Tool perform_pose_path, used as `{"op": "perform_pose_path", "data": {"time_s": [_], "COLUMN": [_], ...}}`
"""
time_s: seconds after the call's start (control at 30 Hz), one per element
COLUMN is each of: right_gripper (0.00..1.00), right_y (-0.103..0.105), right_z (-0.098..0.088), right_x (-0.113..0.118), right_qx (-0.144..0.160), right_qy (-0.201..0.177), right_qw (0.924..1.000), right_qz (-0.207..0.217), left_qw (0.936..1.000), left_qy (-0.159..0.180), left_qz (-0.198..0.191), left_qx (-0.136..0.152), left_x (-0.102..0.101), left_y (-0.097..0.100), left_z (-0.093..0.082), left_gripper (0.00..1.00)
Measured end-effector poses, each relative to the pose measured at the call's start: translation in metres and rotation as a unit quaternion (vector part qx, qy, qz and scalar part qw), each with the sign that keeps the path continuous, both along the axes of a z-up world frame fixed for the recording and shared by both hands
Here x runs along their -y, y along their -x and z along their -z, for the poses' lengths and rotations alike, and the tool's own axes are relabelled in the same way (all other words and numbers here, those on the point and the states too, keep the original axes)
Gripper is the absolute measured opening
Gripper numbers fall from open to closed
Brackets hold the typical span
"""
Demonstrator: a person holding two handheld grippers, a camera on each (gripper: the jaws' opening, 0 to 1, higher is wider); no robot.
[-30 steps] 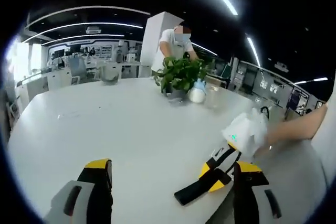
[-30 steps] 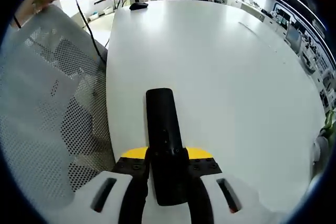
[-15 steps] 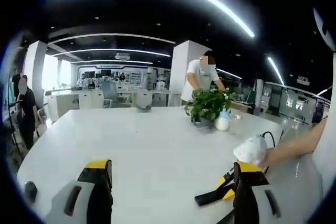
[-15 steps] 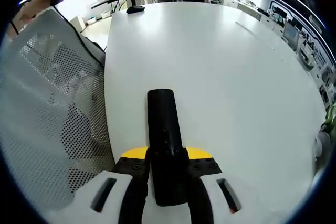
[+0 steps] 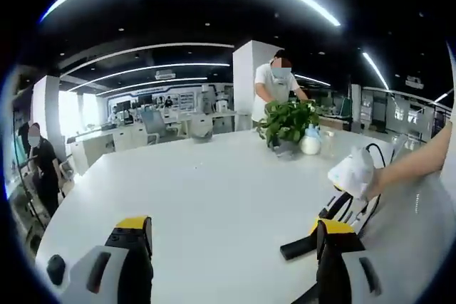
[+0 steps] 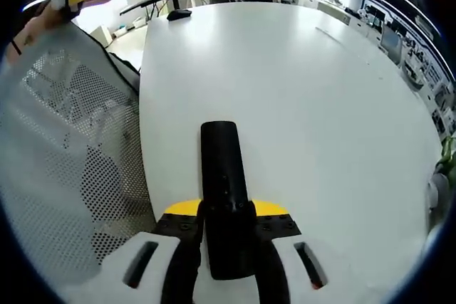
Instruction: Press the specified remote control buttons in sequence, fully releasing each button before pressing the next.
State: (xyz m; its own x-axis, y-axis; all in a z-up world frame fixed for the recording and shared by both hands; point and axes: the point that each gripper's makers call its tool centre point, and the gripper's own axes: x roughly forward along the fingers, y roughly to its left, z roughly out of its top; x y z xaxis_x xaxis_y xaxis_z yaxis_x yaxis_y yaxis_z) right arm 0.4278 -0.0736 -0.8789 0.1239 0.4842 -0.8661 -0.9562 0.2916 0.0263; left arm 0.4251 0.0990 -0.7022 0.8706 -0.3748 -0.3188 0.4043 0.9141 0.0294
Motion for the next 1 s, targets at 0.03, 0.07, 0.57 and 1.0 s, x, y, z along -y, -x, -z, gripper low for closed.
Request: {"op": "perform_pose_path", "data": {"time_s": [0.03,0.07,0.57,1.0], "right_gripper": [0.25,0.25,0.24,0.24], "right_y": [0.000,0.000,-0.016,-0.053], "right_z": [0.000,0.000,0.002,0.002], "right_x": [0.000,0.000,0.001,0.000], "right_qx": [0.003,0.006,0.004,-0.005], "right_qy": [0.005,0.011,0.029,0.038], "right_qw": [1.0000,0.9999,0.9985,0.9974], "right_qz": [-0.004,-0.008,-0.047,-0.060], "left_qw": [1.0000,1.0000,0.9996,0.9999], "left_qy": [0.004,0.007,0.014,0.003], "left_qz": [0.000,-0.002,-0.025,-0.015], "left_qx": [0.004,0.004,0.003,0.000], "left_x": [-0.001,-0.002,-0.015,-0.011], "left_y": [0.000,-0.001,-0.003,-0.001], "left_z": [-0.002,-0.003,0.000,0.002], "left_gripper": [1.00,1.00,1.00,0.97]}}
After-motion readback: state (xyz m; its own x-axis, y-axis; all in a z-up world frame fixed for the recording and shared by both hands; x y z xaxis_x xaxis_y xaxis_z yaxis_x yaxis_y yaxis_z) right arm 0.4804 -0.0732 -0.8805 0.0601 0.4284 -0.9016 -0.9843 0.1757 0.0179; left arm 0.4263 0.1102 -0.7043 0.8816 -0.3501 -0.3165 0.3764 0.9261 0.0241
